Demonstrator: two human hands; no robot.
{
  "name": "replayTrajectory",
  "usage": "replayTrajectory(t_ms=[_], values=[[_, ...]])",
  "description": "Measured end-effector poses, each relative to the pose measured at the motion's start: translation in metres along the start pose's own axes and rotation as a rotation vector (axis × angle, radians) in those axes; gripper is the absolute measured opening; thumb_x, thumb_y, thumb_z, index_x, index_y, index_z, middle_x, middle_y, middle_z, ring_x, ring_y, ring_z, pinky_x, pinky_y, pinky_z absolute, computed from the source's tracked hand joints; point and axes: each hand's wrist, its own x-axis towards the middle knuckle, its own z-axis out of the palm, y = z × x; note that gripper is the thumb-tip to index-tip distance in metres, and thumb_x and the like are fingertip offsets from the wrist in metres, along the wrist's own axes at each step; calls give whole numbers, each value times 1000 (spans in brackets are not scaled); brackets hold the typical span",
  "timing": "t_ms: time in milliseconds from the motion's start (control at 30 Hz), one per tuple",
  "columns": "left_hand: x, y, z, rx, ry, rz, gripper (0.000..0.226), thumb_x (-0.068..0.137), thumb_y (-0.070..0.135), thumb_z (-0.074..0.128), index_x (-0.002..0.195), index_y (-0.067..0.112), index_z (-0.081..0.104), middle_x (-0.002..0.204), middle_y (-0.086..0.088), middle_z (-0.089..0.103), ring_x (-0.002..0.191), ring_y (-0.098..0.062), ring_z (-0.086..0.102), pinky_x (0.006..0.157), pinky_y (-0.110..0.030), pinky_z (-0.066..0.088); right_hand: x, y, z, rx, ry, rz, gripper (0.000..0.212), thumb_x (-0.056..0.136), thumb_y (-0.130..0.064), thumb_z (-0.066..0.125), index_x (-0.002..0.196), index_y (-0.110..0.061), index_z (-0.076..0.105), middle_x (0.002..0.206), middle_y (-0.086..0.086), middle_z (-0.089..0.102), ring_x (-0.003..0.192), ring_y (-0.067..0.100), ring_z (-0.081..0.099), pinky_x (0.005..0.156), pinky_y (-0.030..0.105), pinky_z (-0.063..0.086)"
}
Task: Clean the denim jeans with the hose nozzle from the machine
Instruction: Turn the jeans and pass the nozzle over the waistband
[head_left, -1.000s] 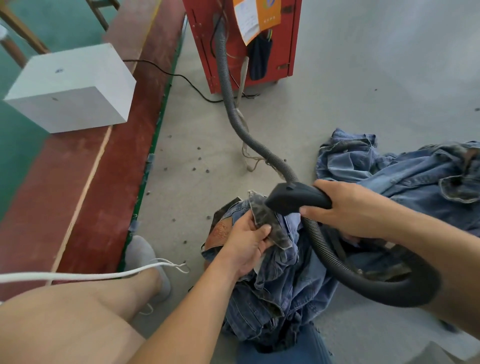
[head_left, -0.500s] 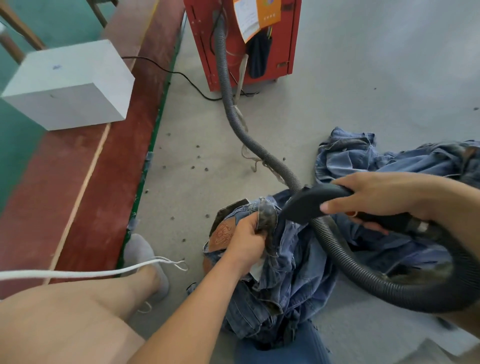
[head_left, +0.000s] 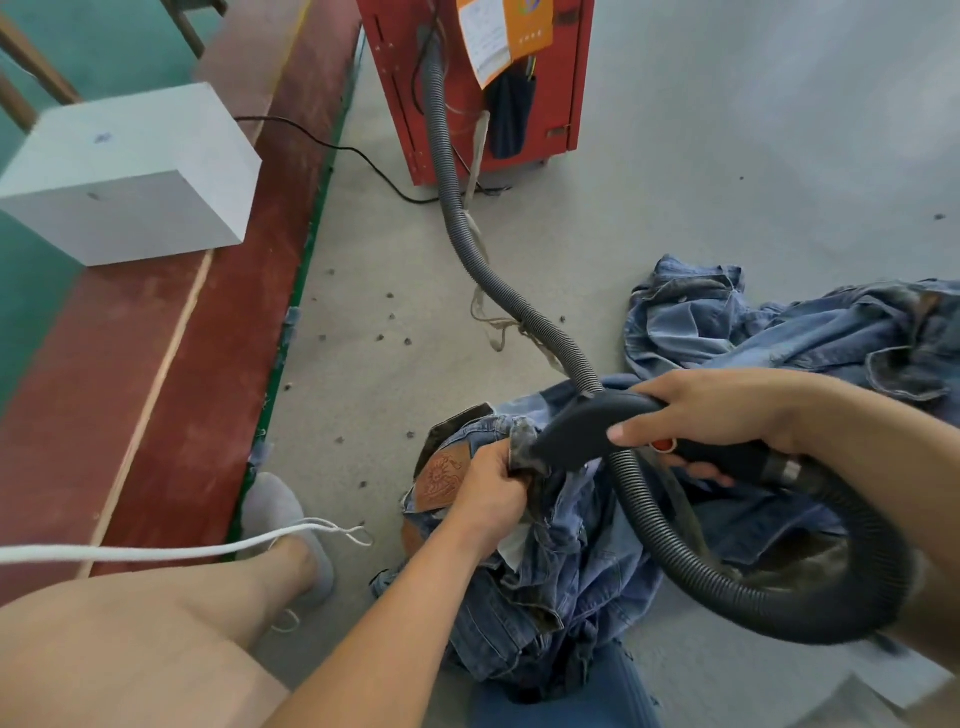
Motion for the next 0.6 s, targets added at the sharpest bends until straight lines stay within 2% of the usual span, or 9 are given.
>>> replayTrajectory(t_ms=[67, 167, 267, 367, 433, 500, 600], values=[[-1, -2, 2, 6, -10, 4, 46, 88, -16, 48, 88, 19, 77, 94, -3, 79, 93, -14, 73, 86, -39, 62, 13, -1, 13, 82, 61, -33, 38, 96, -43, 73, 106, -8, 62, 69, 8, 59, 52, 23, 54, 50, 33, 52], [-4, 2, 6, 29, -57, 39, 49, 88, -14, 50, 89, 26, 79, 96, 5, 80, 97, -9, 73, 84, -28, 60, 21, -1, 10, 202, 153, -55, 30, 98, -40, 72, 100, -12, 61, 68, 8, 57, 51, 21, 52, 47, 31, 50], [-2, 5, 3, 8, -22, 20, 57, 87, -19, 45, 85, 28, 78, 91, 5, 79, 91, -9, 72, 80, -28, 58, 9, 2, -8, 162, 40, -23, 42, 92, -42, 77, 104, -7, 59, 71, 9, 57, 52, 22, 52, 49, 33, 52], [-1, 8, -1, -45, -25, 9, 60, 88, -20, 43, 82, 29, 77, 83, 6, 77, 84, -6, 71, 72, -21, 54, 4, 3, -4, 126, -50, 9, 49, 89, -45, 79, 105, -4, 58, 73, 11, 56, 53, 23, 51, 49, 33, 50], [-3, 10, 1, -29, -44, 18, 55, 88, -20, 42, 86, 25, 76, 85, 6, 77, 86, -5, 70, 74, -21, 54, 13, 1, 10, 212, -6, -25, 40, 95, -40, 75, 107, -5, 59, 70, 9, 55, 51, 22, 50, 47, 31, 48], [-6, 10, 8, 14, -77, 37, 49, 87, -18, 43, 91, 19, 74, 90, 4, 78, 92, -8, 71, 81, -26, 57, 23, -1, 19, 281, 89, -62, 41, 99, -37, 70, 118, -4, 58, 70, 10, 53, 51, 21, 49, 46, 31, 48], [-6, 12, 10, 17, -76, 34, 47, 87, -16, 44, 91, 19, 75, 91, 3, 77, 91, -8, 70, 81, -28, 58, 20, -4, 8, 261, 89, -64, 35, 99, -37, 70, 111, -7, 59, 71, 11, 53, 51, 21, 50, 47, 31, 49]])
